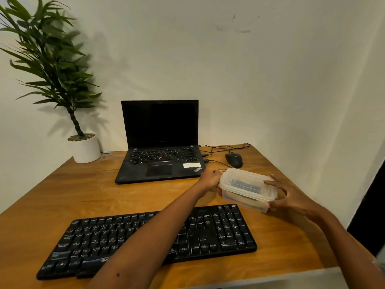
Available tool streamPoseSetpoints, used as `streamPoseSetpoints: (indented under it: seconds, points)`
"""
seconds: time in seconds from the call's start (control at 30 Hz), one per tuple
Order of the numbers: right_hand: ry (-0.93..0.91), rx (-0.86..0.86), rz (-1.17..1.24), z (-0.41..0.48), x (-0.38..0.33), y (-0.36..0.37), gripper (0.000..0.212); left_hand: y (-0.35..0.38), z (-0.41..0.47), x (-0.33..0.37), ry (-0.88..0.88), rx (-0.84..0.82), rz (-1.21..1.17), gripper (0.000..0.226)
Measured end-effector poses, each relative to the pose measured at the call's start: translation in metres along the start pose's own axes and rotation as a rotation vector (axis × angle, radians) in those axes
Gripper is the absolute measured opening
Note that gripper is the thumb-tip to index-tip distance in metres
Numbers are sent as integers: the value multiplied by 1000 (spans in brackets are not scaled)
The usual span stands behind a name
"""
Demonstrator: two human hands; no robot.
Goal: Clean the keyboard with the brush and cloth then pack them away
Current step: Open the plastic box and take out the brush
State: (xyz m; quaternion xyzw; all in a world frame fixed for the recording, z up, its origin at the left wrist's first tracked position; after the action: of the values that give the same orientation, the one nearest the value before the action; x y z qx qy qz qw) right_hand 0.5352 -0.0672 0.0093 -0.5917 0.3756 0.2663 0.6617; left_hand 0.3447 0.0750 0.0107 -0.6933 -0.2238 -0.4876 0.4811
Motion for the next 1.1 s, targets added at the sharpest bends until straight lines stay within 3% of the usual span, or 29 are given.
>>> streamPoseSetpoints:
  seconds: [0.03, 0.1, 0.2, 0.27, 0.33, 0.4, 0.47, 0.6, 0.73, 0.8, 0.93, 1.03, 1.1]
  points:
    - [-7, -3, -70, 1, 0, -3, 116, 0, -1, 0, -11, -7, -10, 29]
    - [-16, -3, -99, 4, 3, -7, 108, 1, -3, -2, -36, -22, -56, 22]
    - [-11, 67, 71, 1, -2, -17, 84, 1, -8, 0, -64, -35, -114, 34]
    - [-25, 148, 257, 1, -6, -26, 53, 2, -8, 0, -54, -34, -134, 41]
    - [-58, 349, 340, 3, -8, -36, 34, 5, -11, 3, -17, -24, -128, 44]
    - [-30, 614, 359, 10, 2, -48, 32, 8, -14, 6, 53, -20, -34, 52]
    - [92, 833, 461, 15, 18, -55, 33, 11, -16, 9, 170, -49, 143, 60]
    - [402, 1086, 765, 18, 56, -59, 19, 15, -19, 13, 391, -107, 495, 46]
    - [490, 1043, 718, 23, 72, -53, 24, 15, -18, 9, 399, -45, 627, 43]
    - [514, 992, 617, 24, 72, -50, 14, 16, -18, 9, 392, -16, 653, 43]
    - [510, 863, 180, 25, 67, -56, 25, 18, -22, 11, 381, 25, 671, 50]
    - [534, 730, -33, 30, 62, -59, 20, 17, -25, 13, 384, 68, 648, 66]
    - [484, 781, -137, 32, 46, -60, 18, 15, -27, 14, 380, 71, 608, 73]
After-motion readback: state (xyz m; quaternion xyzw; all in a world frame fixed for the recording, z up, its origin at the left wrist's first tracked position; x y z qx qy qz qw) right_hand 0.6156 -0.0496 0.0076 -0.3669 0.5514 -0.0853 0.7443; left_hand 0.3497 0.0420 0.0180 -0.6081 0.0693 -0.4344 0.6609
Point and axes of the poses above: each hand's wrist, its own z-axis towards the middle knuckle, its own y-axis out of the palm, x = y × z, the point moved 4 cm from there along z, towards the middle knuckle, and after that the axes turned 4 degrees about z, right-handed, at the moved point
